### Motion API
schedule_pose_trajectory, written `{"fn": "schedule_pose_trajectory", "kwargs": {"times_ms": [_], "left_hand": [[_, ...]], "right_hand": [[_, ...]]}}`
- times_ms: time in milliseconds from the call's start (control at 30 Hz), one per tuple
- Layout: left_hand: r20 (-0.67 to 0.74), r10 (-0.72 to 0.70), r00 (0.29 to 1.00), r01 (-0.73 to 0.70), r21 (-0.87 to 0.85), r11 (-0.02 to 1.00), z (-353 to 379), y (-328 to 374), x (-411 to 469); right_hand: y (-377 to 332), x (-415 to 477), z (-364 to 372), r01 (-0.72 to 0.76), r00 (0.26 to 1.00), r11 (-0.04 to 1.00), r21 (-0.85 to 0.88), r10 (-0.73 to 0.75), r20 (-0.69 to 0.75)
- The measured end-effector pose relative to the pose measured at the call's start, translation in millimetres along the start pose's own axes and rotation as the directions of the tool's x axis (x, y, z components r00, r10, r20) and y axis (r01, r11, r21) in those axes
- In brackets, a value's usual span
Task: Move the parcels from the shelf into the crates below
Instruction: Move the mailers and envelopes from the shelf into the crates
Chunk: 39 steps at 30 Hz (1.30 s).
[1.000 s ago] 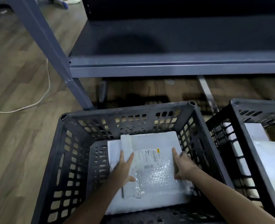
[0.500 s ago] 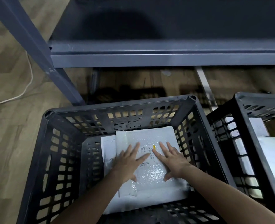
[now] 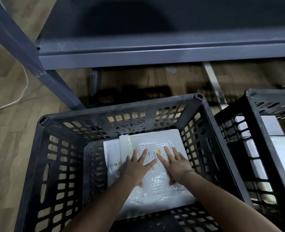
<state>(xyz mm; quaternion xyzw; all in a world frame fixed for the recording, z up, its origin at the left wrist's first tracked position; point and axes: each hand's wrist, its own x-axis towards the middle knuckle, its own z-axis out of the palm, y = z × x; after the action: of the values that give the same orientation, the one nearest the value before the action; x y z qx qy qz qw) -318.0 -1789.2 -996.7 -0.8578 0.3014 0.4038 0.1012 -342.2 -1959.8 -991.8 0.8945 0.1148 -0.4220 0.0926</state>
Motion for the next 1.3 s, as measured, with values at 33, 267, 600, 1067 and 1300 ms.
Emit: {"fn": "schedule_pose_trajectory", "kwargs": {"times_ms": [33, 267, 600, 1067, 1300], "left_hand": [[-0.011, -0.002, 1.000, 0.002, 0.001, 1.000, 0.5, 0.7, -1.6], [-0.140, -0.064, 0.988, 0.060, -0.038, 0.998, 14.3, 17.5, -21.1], [-0.138, -0.040, 0.990, 0.024, -0.120, 0.993, 28.6, 11.2, -19.4], [-0.311, -0.160, 0.937, -0.003, -0.465, 0.885, -91.8, -10.5, -128.9], [-0.321, -0.207, 0.924, 0.026, -0.487, 0.873, -171.7, 5.0, -264.3]], "right_hand": [[-1.9, -3.1, -0.3, -0.011, 1.000, 1.000, 0.005, 0.011, -0.004], [-4.4, -32.3, 1.9, 0.035, 0.999, 0.998, 0.048, -0.035, -0.007], [-6.8, -27.1, 9.6, 0.038, 0.997, 0.999, -0.003, -0.038, -0.070], [20.1, -112.6, -93.0, 0.117, 0.983, 0.934, 0.337, -0.061, -0.174], [19.4, -243.7, -171.3, 0.165, 0.958, 0.926, 0.340, -0.068, -0.279]]}}
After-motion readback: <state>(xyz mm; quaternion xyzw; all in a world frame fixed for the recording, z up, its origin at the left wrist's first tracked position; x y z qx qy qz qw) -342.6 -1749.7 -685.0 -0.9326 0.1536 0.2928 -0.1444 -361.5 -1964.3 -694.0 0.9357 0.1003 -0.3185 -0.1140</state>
